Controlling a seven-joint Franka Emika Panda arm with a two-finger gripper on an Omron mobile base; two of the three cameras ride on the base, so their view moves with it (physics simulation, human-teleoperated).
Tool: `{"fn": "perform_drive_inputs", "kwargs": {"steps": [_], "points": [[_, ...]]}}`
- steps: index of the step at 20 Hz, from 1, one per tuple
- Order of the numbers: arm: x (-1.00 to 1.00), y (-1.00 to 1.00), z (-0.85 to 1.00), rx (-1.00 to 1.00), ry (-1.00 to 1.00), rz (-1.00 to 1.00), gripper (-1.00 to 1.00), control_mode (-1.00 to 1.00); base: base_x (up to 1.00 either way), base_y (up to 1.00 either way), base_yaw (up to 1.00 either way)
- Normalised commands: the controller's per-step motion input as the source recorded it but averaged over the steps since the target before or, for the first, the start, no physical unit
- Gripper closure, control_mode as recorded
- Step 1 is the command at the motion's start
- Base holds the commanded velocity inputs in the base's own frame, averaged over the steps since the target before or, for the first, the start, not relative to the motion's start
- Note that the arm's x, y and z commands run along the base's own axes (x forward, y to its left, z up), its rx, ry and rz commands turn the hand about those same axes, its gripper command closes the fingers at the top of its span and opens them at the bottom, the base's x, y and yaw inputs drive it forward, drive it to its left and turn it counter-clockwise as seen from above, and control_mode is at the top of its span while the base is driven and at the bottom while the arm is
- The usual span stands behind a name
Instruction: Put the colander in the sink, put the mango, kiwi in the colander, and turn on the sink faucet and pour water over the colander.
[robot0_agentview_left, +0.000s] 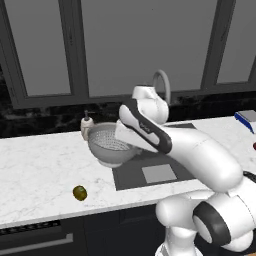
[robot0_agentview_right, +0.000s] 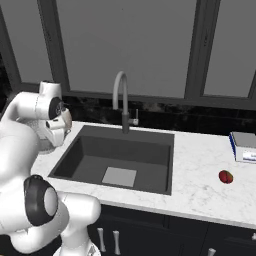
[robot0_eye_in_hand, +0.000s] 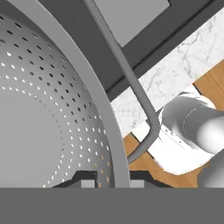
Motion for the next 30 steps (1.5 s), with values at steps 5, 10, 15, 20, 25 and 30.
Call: {"fn": "perform_drive_inputs", "kwargs": {"steps": [5,10,15,20,25,30], "points": [[-0.5,-0.87,0.18,0.02,0.0,0.04,1.0,-1.0,0.0,0.0,0.0],[-0.24,-0.87,0.05,0.02,0.0,0.07,1.0,-1.0,0.0,0.0,0.0],[-0.08,-0.8,0.0,0.02,-0.06,0.1,1.0,-1.0,0.0,0.0,0.0],[0.0,-0.68,0.0,0.0,-0.07,0.09,1.0,-1.0,0.0,0.0,0.0],[0.09,-0.66,-0.02,0.0,0.0,0.16,1.0,-1.0,0.0,0.0,0.0],[0.36,-0.55,-0.13,0.0,0.0,0.25,1.0,-1.0,0.0,0.0,0.0]]}}
